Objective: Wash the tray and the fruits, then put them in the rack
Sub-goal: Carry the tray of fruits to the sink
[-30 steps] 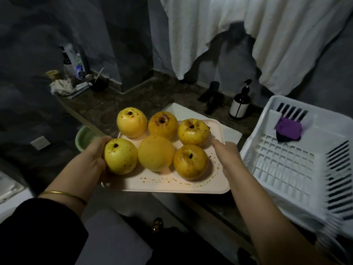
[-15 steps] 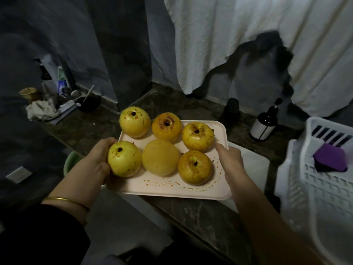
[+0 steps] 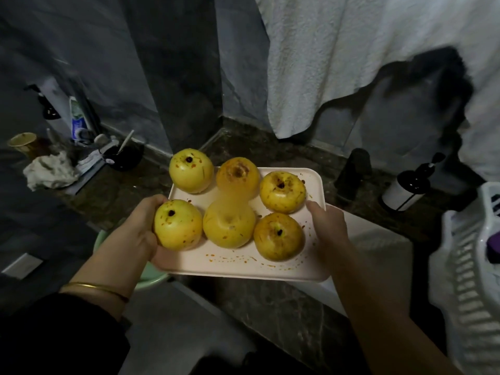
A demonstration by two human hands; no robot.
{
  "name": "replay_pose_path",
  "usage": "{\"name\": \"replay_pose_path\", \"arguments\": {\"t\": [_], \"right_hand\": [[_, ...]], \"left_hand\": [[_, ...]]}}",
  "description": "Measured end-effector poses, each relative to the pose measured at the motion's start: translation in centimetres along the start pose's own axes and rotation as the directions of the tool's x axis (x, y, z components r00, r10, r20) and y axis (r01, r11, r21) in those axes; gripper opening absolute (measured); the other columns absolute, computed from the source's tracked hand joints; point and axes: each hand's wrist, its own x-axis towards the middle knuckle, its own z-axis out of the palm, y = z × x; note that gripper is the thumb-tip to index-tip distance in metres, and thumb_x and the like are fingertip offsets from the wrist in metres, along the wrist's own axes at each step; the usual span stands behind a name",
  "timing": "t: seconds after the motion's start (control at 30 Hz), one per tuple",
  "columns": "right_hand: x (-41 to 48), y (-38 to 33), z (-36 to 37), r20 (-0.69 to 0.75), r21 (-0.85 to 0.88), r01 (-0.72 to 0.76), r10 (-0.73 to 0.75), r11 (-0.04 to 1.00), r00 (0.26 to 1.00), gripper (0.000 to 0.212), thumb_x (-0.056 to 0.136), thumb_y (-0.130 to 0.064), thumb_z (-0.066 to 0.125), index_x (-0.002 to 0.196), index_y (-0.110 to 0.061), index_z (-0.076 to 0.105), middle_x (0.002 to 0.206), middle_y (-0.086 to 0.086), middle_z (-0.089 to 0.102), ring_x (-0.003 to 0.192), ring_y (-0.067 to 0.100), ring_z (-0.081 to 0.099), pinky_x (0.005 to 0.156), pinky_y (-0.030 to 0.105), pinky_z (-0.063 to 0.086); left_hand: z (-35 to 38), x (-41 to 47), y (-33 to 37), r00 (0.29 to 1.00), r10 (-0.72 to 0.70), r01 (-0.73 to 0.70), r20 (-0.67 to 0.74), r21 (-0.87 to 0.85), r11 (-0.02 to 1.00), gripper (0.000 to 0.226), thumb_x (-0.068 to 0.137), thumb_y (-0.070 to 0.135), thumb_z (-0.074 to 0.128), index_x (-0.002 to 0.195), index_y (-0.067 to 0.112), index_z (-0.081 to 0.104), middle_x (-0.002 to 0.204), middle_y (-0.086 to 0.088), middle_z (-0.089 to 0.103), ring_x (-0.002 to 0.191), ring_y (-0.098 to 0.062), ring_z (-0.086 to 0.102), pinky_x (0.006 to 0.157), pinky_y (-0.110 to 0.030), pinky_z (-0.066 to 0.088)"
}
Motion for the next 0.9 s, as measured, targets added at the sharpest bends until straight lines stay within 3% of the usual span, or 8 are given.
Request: {"name": "replay_pose_path", "arguments": {"t": [0.23,0.4,0.53,0.6,0.67,0.73,0.83,0.9], "right_hand": [[1.6,-0.2,0.7,-0.018,-0.043,0.015,-0.015,0.999,1.000,0.011,0.094,-0.034,0.053,0.095,-0.024,0.050,0.087,-0.002,0.055,0.092,0.022,0.055,0.092,0.043,0.047],[2.9,-0.2,0.6,0.002,-0.093,0.014,-0.014,0.996,1.000,0.028,0.093,-0.036,0.052,0.114,-0.018,0.058,0.100,0.003,0.058,0.098,0.024,0.057,0.096,0.046,0.046],[4.4,0.0,0.6,0.012,-0.131,0.019,-0.017,0.991,1.000,0.039,0.093,-0.035,0.051,0.125,-0.012,0.056,0.105,0.005,0.057,0.096,0.021,0.053,0.092,0.040,0.043],[5.0,0.2,0.8,0.037,-0.137,0.018,-0.013,0.990,0.999,0.040,0.094,-0.035,0.051,0.126,-0.012,0.055,0.104,0.004,0.056,0.096,0.021,0.052,0.092,0.041,0.042],[5.4,0.5,1.1,0.053,-0.128,0.029,-0.022,0.991,0.998,0.037,0.094,-0.034,0.051,0.123,-0.013,0.057,0.103,0.003,0.058,0.096,0.021,0.054,0.089,0.040,0.044],[5.8,0.4,1.3,0.061,-0.130,0.041,-0.034,0.991,0.998,0.030,0.093,-0.033,0.051,0.117,-0.015,0.059,0.103,0.005,0.060,0.095,0.022,0.056,0.084,0.036,0.043],[6.3,0.4,1.9,0.081,-0.136,0.032,-0.021,0.990,0.997,0.021,0.094,-0.032,0.050,0.110,-0.020,0.057,0.103,0.004,0.060,0.096,0.022,0.056,0.087,0.037,0.043],[6.6,0.6,2.6,0.081,-0.145,0.021,-0.009,0.989,0.997,0.027,0.094,-0.032,0.051,0.115,-0.016,0.057,0.103,0.004,0.059,0.098,0.023,0.056,0.091,0.040,0.045]], "left_hand": [[0.7,2.3,0.6,0.999,-0.037,0.037,-0.022,0.012,0.999,0.032,0.087,0.027,0.049,0.057,0.022,0.037,0.031,0.003,0.043,0.040,-0.017,0.049,0.040,-0.019,0.044],[1.4,3.4,0.3,0.996,-0.085,0.085,-0.014,0.004,0.996,0.028,0.084,0.029,0.050,0.058,0.020,0.042,0.034,0.000,0.047,0.057,-0.022,0.048,0.053,-0.028,0.043],[2.0,4.1,-0.3,0.995,-0.099,0.099,0.006,-0.029,0.995,0.029,0.086,0.027,0.048,0.059,0.019,0.041,0.032,-0.001,0.045,0.045,-0.024,0.052,0.039,-0.023,0.047],[2.4,4.1,-0.4,0.993,-0.113,0.114,0.021,-0.038,0.993,0.029,0.088,0.025,0.046,0.061,0.017,0.043,0.032,-0.003,0.048,0.031,-0.022,0.053,0.031,-0.031,0.048],[2.5,4.4,-0.7,0.993,-0.115,0.115,0.003,-0.058,0.992,0.027,0.087,0.025,0.047,0.061,0.017,0.044,0.038,-0.004,0.050,0.040,-0.025,0.056,0.043,-0.033,0.053],[2.4,4.8,-1.0,0.993,-0.111,0.107,-0.037,-0.095,0.990,0.026,0.084,0.024,0.048,0.059,0.019,0.042,0.045,-0.004,0.048,0.056,-0.025,0.051,0.059,-0.032,0.048],[2.0,5.5,-1.0,0.991,-0.117,0.110,-0.070,-0.092,0.990,0.027,0.084,0.024,0.045,0.058,0.019,0.039,0.038,-0.002,0.044,0.057,-0.024,0.044,0.063,-0.028,0.042],[1.7,5.9,-0.9,0.989,-0.135,0.129,-0.069,-0.082,0.988,0.027,0.084,0.024,0.045,0.058,0.019,0.039,0.036,-0.002,0.044,0.057,-0.024,0.044,0.063,-0.027,0.041]]}}
